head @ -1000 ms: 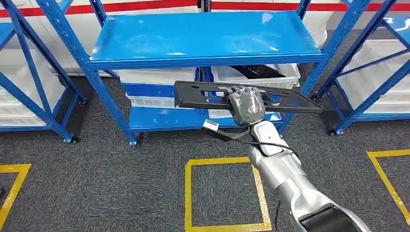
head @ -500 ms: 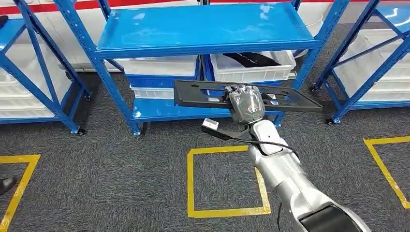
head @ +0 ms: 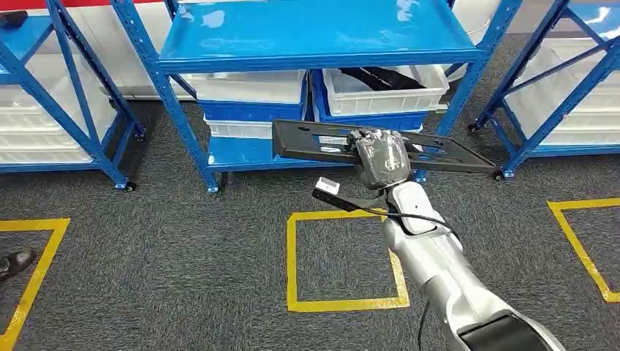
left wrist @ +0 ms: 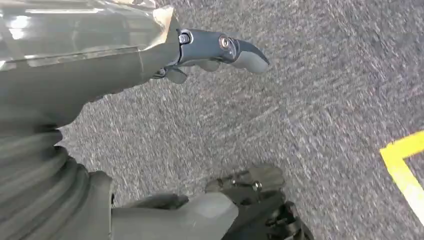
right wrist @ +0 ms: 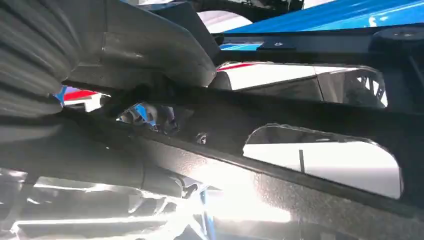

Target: Take the parts from the cabinet and place them on the table.

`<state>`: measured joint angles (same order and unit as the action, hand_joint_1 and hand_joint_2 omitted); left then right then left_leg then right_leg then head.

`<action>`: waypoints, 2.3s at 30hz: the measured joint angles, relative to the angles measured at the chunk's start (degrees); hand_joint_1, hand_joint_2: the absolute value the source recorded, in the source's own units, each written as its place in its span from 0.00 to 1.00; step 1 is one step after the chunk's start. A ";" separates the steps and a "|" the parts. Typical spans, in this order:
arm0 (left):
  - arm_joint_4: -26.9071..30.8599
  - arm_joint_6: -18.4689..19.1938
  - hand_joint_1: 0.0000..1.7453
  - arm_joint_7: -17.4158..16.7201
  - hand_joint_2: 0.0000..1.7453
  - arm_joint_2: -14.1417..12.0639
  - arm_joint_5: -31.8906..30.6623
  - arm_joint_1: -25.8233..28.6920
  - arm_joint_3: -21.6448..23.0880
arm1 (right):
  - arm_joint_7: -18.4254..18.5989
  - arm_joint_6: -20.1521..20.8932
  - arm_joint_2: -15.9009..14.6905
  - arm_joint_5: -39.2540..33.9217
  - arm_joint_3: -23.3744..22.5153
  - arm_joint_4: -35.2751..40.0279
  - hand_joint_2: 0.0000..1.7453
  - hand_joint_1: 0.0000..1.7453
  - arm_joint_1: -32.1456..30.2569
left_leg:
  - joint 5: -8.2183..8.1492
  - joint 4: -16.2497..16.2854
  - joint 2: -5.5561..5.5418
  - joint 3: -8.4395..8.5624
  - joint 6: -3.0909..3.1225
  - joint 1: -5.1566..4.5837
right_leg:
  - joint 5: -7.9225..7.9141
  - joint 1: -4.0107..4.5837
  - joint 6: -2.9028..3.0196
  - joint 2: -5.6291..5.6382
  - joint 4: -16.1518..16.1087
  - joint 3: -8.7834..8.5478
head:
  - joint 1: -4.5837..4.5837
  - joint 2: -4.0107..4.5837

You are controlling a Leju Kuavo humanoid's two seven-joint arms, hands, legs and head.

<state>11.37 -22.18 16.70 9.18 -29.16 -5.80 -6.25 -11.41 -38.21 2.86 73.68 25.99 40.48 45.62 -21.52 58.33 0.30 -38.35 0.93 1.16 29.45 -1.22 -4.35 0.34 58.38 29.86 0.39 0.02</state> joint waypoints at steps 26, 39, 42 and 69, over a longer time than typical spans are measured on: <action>0.07 0.26 0.00 0.52 1.00 0.02 0.24 -0.23 -1.53 | -0.72 -0.61 -1.51 -1.70 -2.62 -2.84 1.00 1.00 1.84 | -0.30 -3.38 0.62 3.74 3.06 -1.52 | -1.30 -0.48 1.66 -0.32 17.73 12.72 | 0.92 0.00; -0.09 0.26 0.00 0.39 1.00 0.04 0.18 0.29 -1.55 | -1.16 -1.31 -1.82 -1.97 -2.75 -3.34 1.00 1.00 1.33 | -9.58 13.52 0.07 -6.36 -1.18 0.15 | -3.53 -0.62 4.69 -0.63 1.24 5.02 | 1.71 0.00; -0.09 0.26 0.00 0.37 1.00 0.04 0.18 0.28 -1.55 | -1.31 -1.31 -1.88 -2.03 -2.78 -3.43 1.00 1.00 1.26 | -7.71 17.72 0.04 -4.03 -0.82 0.13 | -5.92 -0.21 4.66 -0.61 1.27 8.00 | 1.73 0.00; 0.28 1.38 0.00 0.52 1.00 0.11 -0.81 -0.54 -1.58 | -1.38 -1.42 -2.54 -1.79 -4.09 -3.06 1.00 1.00 1.44 | 3.08 0.32 0.35 -3.60 0.45 -1.51 | 2.71 -0.01 2.31 -0.10 0.94 -0.32 | 1.25 0.00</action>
<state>11.65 -20.81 17.22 9.29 -29.97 -6.34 -7.83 -12.79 -39.63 0.33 71.89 21.90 37.42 47.06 -18.44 58.65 0.64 -41.95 1.38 -0.36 32.16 -1.23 -2.04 0.25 59.32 29.54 1.64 0.02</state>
